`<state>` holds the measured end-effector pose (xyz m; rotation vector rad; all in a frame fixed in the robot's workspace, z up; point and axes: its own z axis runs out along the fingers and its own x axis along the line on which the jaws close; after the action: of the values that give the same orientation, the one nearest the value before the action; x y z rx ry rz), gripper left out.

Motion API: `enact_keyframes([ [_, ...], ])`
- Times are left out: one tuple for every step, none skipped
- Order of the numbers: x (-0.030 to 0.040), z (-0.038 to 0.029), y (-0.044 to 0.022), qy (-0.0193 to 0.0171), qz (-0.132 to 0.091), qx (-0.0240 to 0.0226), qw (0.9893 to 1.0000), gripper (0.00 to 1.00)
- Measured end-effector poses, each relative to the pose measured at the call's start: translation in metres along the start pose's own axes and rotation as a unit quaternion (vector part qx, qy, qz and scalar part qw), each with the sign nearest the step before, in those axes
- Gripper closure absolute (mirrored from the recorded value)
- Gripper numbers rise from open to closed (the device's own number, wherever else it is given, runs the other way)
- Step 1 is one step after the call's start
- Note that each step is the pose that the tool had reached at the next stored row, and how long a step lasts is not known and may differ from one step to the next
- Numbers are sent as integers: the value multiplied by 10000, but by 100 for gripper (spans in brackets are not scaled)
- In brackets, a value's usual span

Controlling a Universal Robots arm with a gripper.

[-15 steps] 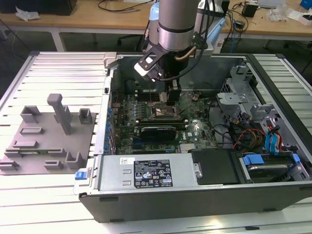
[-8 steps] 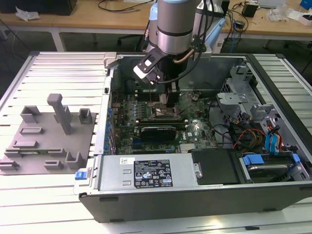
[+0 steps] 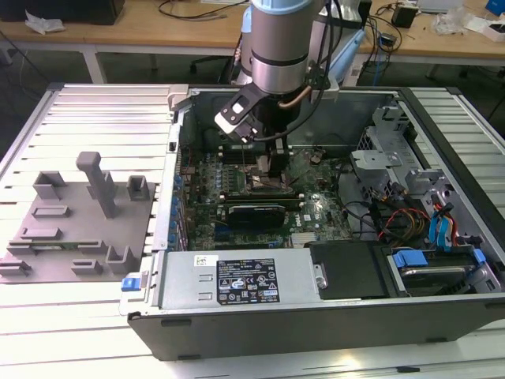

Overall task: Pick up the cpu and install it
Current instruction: 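Place the cpu into insertion slot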

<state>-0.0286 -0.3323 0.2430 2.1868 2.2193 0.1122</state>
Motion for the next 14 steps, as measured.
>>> enact_keyframes([
  [-1,21,-11,1,-15,-13,10000,45],
  [-1,41,-15,-9,-16,-14,10000,45],
  [-2,69,-17,-11,-17,-14,10000,45],
  [-2,85,-19,-11,-15,-14,10000,45],
  [-2,97,-20,-11,-7,-15,10000,45],
  [-3,104,-20,-15,37,-16,10000,45],
  [-2,110,-21,-19,101,-18,9999,45],
  [1,112,-22,-20,113,-18,9999,45],
  [5,115,-22,-20,115,-19,9999,45],
  [12,119,-22,-20,115,-19,9999,45],
  [18,124,-23,-20,115,-19,9999,45],
  [23,131,-24,-19,115,-19,9999,45],
  [27,140,-26,-19,115,-19,9999,45],
  [31,152,-27,-20,117,-19,9999,45],
])
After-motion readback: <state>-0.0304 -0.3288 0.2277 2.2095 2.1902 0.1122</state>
